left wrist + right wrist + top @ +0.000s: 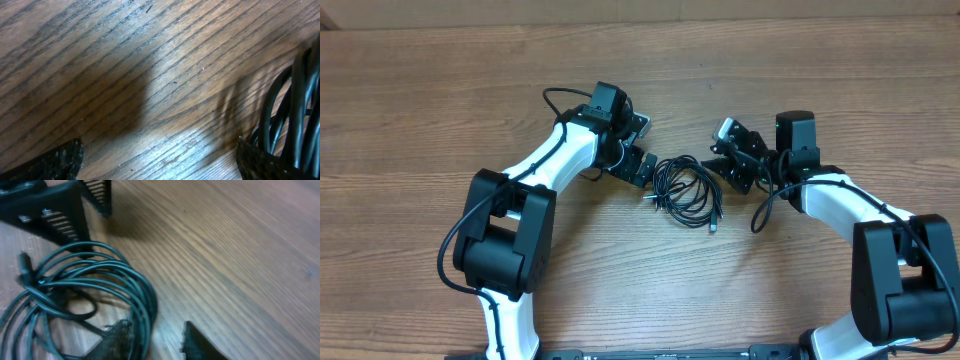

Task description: Untangle cables

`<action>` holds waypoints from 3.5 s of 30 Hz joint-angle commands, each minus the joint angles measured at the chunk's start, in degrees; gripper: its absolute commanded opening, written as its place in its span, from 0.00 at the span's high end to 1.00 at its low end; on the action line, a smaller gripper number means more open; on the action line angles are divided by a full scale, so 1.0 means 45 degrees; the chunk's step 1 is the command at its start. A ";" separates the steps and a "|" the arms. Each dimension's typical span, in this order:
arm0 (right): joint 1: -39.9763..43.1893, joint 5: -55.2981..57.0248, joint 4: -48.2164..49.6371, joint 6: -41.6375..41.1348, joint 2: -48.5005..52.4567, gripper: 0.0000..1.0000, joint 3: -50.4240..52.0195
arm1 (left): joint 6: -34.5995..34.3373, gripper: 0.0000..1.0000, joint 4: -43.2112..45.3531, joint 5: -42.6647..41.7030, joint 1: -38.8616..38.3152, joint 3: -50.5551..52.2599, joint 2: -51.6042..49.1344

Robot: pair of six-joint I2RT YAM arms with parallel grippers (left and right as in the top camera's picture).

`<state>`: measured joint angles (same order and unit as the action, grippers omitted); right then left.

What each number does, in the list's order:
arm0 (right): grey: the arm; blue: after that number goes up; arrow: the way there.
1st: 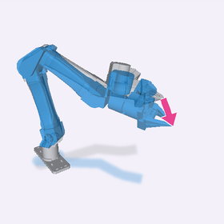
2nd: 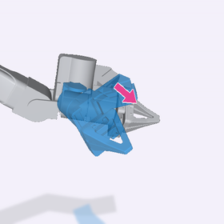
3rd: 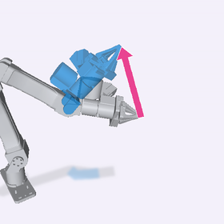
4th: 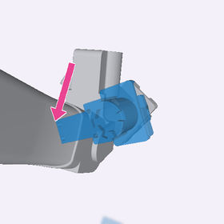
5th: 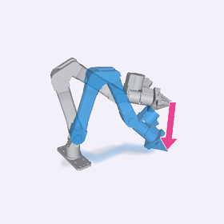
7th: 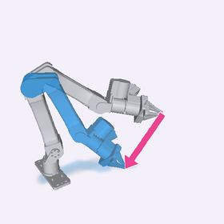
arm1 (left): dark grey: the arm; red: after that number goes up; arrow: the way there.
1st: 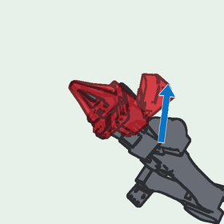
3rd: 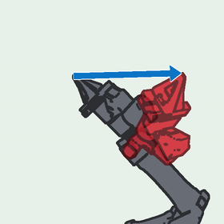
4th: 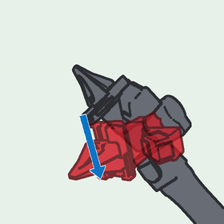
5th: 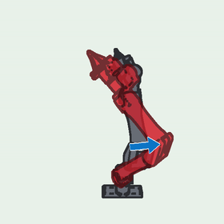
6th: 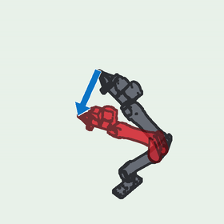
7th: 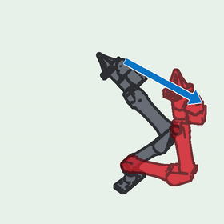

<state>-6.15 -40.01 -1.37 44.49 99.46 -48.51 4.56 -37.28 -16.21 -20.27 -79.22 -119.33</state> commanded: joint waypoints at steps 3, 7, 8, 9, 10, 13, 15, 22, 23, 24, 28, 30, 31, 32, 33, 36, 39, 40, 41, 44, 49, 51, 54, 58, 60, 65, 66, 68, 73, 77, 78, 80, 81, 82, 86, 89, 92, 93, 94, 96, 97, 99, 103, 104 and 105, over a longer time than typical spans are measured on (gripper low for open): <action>-0.0049 -0.1326 -0.0204 -0.0019 -0.0364 0.56 -0.0296 | -0.0418 0.01 -0.1117 0.1326 0.0083 0.1617 -0.3123; -0.0058 -0.2040 -0.0763 0.0214 -0.0364 0.55 -0.0296 | -0.1015 0.00 -0.1943 0.1355 0.0588 0.1588 -0.3002; -0.0092 -0.2191 -0.0933 0.0219 -0.0364 0.55 -0.0296 | -0.1035 0.01 -0.2069 0.1360 0.0738 0.1588 -0.2880; -0.0146 -0.2166 -0.1098 0.0277 -0.0364 0.53 -0.0296 | -0.1030 0.00 -0.2103 0.1370 0.0855 0.1588 -0.2764; -0.0223 -0.2166 -0.1336 0.0719 -0.0364 0.53 -0.0296 | -0.1025 0.00 -0.2089 0.1365 0.0962 0.1588 -0.2574; -0.0539 -0.2171 -0.2278 0.3201 -0.0364 0.56 -0.0296 | -0.1005 0.00 -0.1787 0.1763 0.1098 0.1588 -0.1792; -0.0831 -0.2001 -0.2555 0.4245 -0.0364 0.56 -0.0296 | -0.0923 0.00 -0.1501 0.2263 0.1088 0.1588 -0.1127; -0.2098 0.1059 -0.1948 0.4483 -0.0330 0.49 -0.0296 | -0.0389 0.00 -0.0539 0.2827 0.0646 0.1588 0.0826; -0.2254 0.1438 -0.1851 0.4483 -0.0325 0.50 -0.0296 | -0.0393 0.00 -0.0403 0.3026 0.0554 0.1588 0.0937; -0.2395 0.1768 -0.1768 0.4493 -0.0325 0.53 -0.0296 | -0.0393 0.00 -0.0311 0.3172 0.0461 0.1588 0.1005; -0.2560 0.2074 -0.1831 0.4566 -0.0325 0.68 -0.0296 | -0.0495 0.00 -0.0301 0.3167 0.0301 0.1593 0.1020; -0.2560 0.2074 -0.1899 0.4561 -0.0325 0.70 -0.0296 | -0.0651 0.00 -0.0325 0.3031 0.0296 0.1593 0.1025; -0.2560 0.2074 -0.1909 0.4561 -0.0325 0.74 -0.0296 | -0.0714 0.00 -0.0321 0.2982 0.0296 0.1593 0.1025; -0.2560 0.2079 -0.1914 0.4561 -0.0325 0.78 -0.0296 | -0.0733 0.00 -0.0311 0.2963 0.0296 0.1593 0.1025; -0.2560 0.2079 -0.1909 0.4561 -0.0325 0.82 -0.0296 | -0.0733 0.00 -0.0311 0.2929 0.0296 0.1593 0.1025; -0.2560 0.2074 -0.1870 0.4566 -0.0325 0.88 -0.0296 | -0.0729 0.00 -0.0335 0.2929 0.0301 0.1593 0.1025; -0.2560 0.1957 -0.1812 0.4566 -0.0325 0.88 -0.0296 | -0.0729 0.00 -0.0374 0.2929 0.0296 0.1593 0.1020; -0.2560 0.1860 -0.1807 0.4566 -0.0325 0.87 -0.0296 | -0.0729 0.00 -0.0369 0.2914 0.0296 0.1593 0.1020; -0.2560 0.1778 -0.1802 0.4566 -0.0321 0.85 -0.0296 | -0.0729 0.00 -0.0369 0.2822 0.0296 0.1593 0.1020; -0.2560 0.1569 -0.1763 0.4566 -0.0311 0.84 -0.0296 | -0.0729 0.00 -0.0379 0.2492 0.0296 0.1593 0.1020; -0.2565 0.1287 -0.1719 0.4566 -0.0311 0.86 -0.0296 | -0.0918 0.01 -0.0379 0.1870 0.0296 0.1593 0.1020; -0.2574 0.1258 -0.1719 0.4566 -0.0311 0.87 -0.0296 | -0.1127 0.01 -0.0403 0.1491 0.0296 0.1593 0.1020; -0.2618 0.1078 -0.1710 0.4571 -0.0311 0.89 -0.0296 | -0.1316 0.00 -0.0486 0.0889 0.0243 0.1593 0.1020; -0.2832 0.1069 -0.1608 0.4575 -0.0311 0.93 -0.0296 | -0.1316 0.00 -0.0714 0.0831 0.0073 0.1593 0.1020; -0.2905 0.1073 -0.1501 0.4571 -0.0311 0.94 -0.0296 | -0.1287 0.00 -0.0763 0.0894 -0.0005 0.1593 0.1020; -0.2909 0.1345 -0.1525 0.4561 -0.0311 0.90 -0.0296 | -0.1185 0.00 -0.0801 0.1015 -0.0039 0.1593 0.1020; -0.2909 0.1345 -0.1530 0.4561 -0.0311 0.88 -0.0296 | -0.1185 0.00 -0.0797 0.1015 -0.0034 0.1593 0.1020; -0.2909 0.1336 -0.1525 0.4561 -0.0311 0.87 -0.0296 | -0.1151 0.00 -0.0792 0.1015 -0.0039 0.1593 0.1020; -0.2987 0.1195 -0.1457 0.4566 -0.0311 0.87 -0.0296 | -0.1156 0.00 -0.0724 0.1010 -0.0039 0.1593 0.1020; -0.3143 0.1200 -0.1413 0.4571 -0.0311 0.87 -0.0296 | -0.1214 0.01 -0.0578 0.0908 -0.0039 0.1593 0.1020; -0.3147 0.1200 -0.1418 0.4566 -0.0306 0.87 -0.0296 | -0.1292 0.00 -0.0554 0.0913 -0.0044 0.1593 0.1020; -0.3143 0.1200 -0.1428 0.4566 -0.0287 0.87 -0.0296 | -0.1404 0.00 -0.0515 0.0908 -0.0039 0.1593 0.1020; -0.3147 0.1200 -0.1428 0.4566 -0.0262 0.87 -0.0296 | -0.1418 0.00 -0.0500 0.0899 -0.0049 0.1593 0.1020; -0.3147 0.1200 -0.1428 0.4566 -0.0233 0.87 -0.0296 | -0.1452 0.00 -0.0466 0.0865 -0.0068 0.1593 0.1020; -0.3143 0.1200 -0.1423 0.4566 -0.0073 0.87 -0.0296 | -0.1501 0.00 -0.0316 0.0675 -0.0136 0.1593 0.1020; -0.3147 0.1200 -0.1409 0.4566 -0.0073 0.87 -0.0296 | -0.1501 0.00 -0.0248 0.0675 -0.0170 0.1593 0.1020; -0.3143 0.1200 -0.1399 0.4561 -0.0073 0.87 -0.0296 | -0.1501 0.00 -0.0248 0.0675 -0.0170 0.1593 0.1020; -0.3147 0.1200 -0.1389 0.4561 -0.0073 0.86 -0.0296 | -0.1501 0.00 -0.0243 0.0675 -0.0170 0.1593 0.1020; -0.3147 0.1200 -0.1384 0.4566 -0.0073 0.86 -0.0296 | -0.1515 0.00 -0.0238 0.0670 -0.0170 0.1593 0.1020; -0.3147 0.1200 -0.1384 0.4566 -0.0073 0.86 -0.0296 | -0.1632 0.00 -0.0238 0.0675 -0.0170 0.1593 0.1020; -0.3147 0.1200 -0.1379 0.4566 -0.0073 0.82 -0.0296 | -0.1647 0.00 -0.0233 0.0670 -0.0170 0.1593 0.1020; -0.3147 0.1200 -0.1379 0.4566 -0.0073 0.80 -0.0296 | -0.1685 0.00 -0.0233 0.0670 -0.0170 0.1593 0.1020; -0.3147 0.1200 -0.1379 0.4571 -0.0073 0.84 -0.0296 | -0.1773 0.01 -0.0228 0.0675 -0.0175 0.1593 0.1020; -0.3147 0.1200 -0.1379 0.4571 -0.0073 0.85 -0.0296 | -0.1778 0.01 -0.0228 0.0670 -0.0175 0.1593 0.1020; -0.3147 0.1200 -0.1375 0.4571 -0.0068 0.85 -0.0296 | -0.1778 0.00 -0.0228 0.0670 -0.0175 0.1593 0.1020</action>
<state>-20.03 -33.69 -7.92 65.04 99.48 -48.69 -1.80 -37.95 -11.03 -20.56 -73.76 -113.38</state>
